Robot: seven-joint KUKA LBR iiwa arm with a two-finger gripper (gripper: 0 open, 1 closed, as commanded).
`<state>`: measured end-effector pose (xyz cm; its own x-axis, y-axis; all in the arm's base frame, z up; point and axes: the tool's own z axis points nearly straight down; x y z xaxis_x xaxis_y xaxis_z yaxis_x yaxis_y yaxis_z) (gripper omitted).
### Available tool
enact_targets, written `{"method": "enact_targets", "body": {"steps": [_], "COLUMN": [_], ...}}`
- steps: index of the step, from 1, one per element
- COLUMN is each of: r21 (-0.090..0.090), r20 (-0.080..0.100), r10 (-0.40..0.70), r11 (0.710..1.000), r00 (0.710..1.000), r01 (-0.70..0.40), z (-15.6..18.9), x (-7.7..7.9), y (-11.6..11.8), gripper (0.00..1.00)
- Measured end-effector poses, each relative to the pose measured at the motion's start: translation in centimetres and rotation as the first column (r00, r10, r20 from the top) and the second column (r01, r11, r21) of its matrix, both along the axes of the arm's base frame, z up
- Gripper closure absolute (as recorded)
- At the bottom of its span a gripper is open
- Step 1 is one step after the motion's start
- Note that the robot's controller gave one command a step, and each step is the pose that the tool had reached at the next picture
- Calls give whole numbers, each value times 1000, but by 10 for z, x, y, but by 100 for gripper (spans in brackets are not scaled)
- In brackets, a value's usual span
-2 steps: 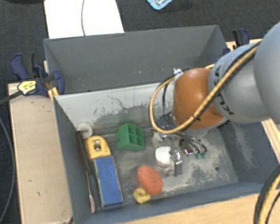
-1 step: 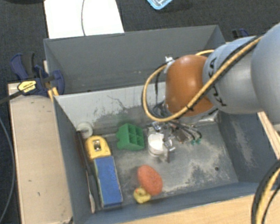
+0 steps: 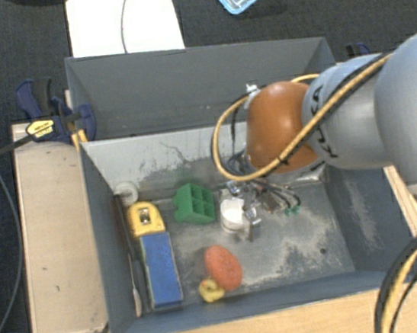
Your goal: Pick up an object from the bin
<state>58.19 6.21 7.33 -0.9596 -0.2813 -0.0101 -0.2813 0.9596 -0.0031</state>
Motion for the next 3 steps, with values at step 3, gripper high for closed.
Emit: {"method": "enact_targets", "body": {"steps": [3], "r21": [1], "r20": [-2], "r10": [-154], "r11": [988], "r00": [988], "r01": [154], "z": [76], "x": [-21], "y": [4], "gripper": [100]}}
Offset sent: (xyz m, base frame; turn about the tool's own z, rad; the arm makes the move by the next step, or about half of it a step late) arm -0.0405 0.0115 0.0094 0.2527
